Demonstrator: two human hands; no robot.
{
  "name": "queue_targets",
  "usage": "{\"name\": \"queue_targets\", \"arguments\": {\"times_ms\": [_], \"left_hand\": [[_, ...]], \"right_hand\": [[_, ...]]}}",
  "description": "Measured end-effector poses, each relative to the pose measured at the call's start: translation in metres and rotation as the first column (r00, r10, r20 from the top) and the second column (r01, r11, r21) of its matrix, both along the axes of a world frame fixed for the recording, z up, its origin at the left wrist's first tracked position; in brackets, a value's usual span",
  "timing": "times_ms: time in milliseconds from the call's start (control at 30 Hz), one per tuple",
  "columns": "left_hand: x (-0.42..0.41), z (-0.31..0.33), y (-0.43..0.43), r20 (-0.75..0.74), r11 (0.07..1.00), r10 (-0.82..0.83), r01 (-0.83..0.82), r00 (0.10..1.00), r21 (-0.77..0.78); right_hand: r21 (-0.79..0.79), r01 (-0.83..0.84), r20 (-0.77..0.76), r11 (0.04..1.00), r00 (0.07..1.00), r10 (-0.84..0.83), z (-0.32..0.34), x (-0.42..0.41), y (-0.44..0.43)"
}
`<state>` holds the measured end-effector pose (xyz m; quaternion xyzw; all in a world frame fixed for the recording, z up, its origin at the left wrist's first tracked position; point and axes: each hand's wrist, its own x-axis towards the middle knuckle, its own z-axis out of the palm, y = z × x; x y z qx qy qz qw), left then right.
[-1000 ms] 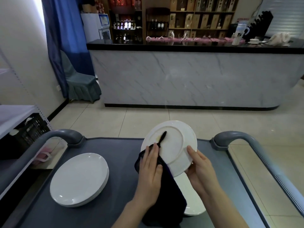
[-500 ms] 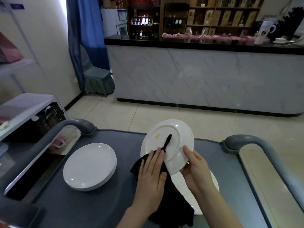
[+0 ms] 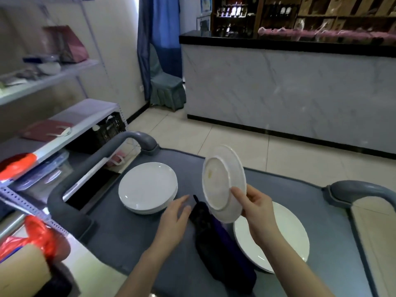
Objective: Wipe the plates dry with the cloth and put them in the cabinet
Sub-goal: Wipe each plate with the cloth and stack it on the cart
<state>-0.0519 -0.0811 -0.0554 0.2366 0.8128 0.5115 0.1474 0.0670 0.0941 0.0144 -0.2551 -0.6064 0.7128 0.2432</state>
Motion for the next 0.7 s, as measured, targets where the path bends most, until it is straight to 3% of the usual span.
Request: {"name": "queue_targets", "arguments": {"times_ms": [67,200,300,367,467,600,700], "left_hand": [[-0.002,0.019,-0.003,0.131,0.986,0.068,-0.087,0.989,0.145],[-0.004,0.053,-0.007,0.400,0.879,0.102,-0.271,0.911,0.393],[-0.009,0.066,-0.014,0.475,0.830,0.120,-0.350,0.872,0.433],[-0.013,0.067,-0.018,0.496,0.813,0.175,-0.409,0.850,0.414],[-0.025,0.060,-0.026,0.537,0.798,0.221,-0.467,0.814,0.380],[-0.055,0.051,-0.042,0.594,0.787,0.217,-0.499,0.775,0.363],[-0.080,0.042,-0.055,0.626,0.786,0.214,-0.512,0.750,0.346]], "right_hand": [[0.226,-0.047,0.047,0.973,0.998,0.037,-0.001,-0.002,-0.006],[0.541,-0.200,0.136,0.817,0.979,0.150,-0.002,-0.005,-0.022],[0.847,-0.200,0.146,0.493,0.978,0.146,-0.005,-0.010,-0.038],[0.954,-0.138,0.102,0.265,0.984,0.146,-0.011,-0.018,-0.048],[0.992,-0.081,0.062,0.102,0.983,0.174,-0.020,-0.032,-0.059],[0.962,-0.259,0.236,0.091,0.950,0.205,-0.022,-0.060,-0.070],[0.786,-0.541,0.476,0.299,0.839,0.266,-0.025,-0.082,-0.072]]}}
